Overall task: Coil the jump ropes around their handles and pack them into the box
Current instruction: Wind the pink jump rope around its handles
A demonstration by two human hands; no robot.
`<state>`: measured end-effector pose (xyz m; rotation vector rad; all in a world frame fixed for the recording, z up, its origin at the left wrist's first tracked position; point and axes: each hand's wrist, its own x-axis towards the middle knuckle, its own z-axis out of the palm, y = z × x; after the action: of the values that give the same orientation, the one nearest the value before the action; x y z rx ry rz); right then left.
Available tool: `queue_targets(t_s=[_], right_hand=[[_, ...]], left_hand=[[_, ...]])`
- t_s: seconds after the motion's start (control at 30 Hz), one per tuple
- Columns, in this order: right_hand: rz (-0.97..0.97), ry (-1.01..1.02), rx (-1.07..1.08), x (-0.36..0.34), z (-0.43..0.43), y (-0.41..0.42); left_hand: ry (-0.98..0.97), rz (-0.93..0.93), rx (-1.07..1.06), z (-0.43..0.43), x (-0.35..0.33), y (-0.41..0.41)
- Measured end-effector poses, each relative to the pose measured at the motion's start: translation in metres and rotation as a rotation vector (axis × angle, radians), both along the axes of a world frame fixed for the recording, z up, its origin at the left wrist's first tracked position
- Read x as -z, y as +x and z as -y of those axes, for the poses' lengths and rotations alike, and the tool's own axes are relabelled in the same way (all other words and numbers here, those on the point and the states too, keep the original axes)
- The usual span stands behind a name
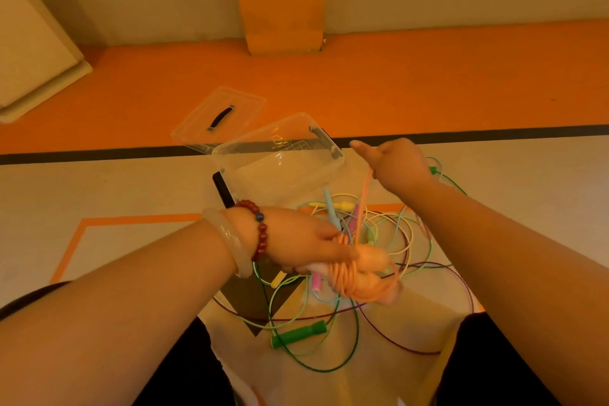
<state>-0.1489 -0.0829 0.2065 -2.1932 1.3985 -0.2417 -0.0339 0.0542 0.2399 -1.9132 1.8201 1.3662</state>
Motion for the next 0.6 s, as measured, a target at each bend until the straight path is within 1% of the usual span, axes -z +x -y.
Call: queue_targets(t_s=[0.07, 0.1, 0.13, 0.2, 0.3, 0.37, 0.47, 0.6], right_hand=[[0.192, 0.039, 0.009, 0.0, -0.004, 0.009], [0.222, 0.019, 0.001, -0.001, -0.009, 0.014], [0.244, -0.029, -0.021, -0.003, -0.014, 0.017], [0.297, -0.059, -0.076, -0.011, -0.018, 0.021], [0.414, -0.078, -0.122, -0.025, -0.025, 0.024], [0.449, -0.076, -0.147, -0.03, -0.031, 0.026], [0.492, -0.076, -0.165, -0.033, -0.035, 0.027], [0.537, -0.045, -0.142, -0.035, -0.033, 0.022]], left_hand=[[0.004, 0.131, 0.095, 0.002, 0.009, -0.002], [0.022, 0.186, 0.109, 0.001, 0.014, -0.004], [0.013, 0.22, 0.103, 0.002, 0.018, -0.003], [-0.069, 0.235, 0.014, 0.007, 0.023, 0.008], [-0.163, 0.222, -0.204, 0.013, 0.023, 0.031], [-0.201, 0.196, -0.355, 0.016, 0.018, 0.045], [-0.254, 0.152, -0.488, 0.018, 0.014, 0.058], [-0.212, -0.074, -0.676, 0.019, 0.013, 0.068]])
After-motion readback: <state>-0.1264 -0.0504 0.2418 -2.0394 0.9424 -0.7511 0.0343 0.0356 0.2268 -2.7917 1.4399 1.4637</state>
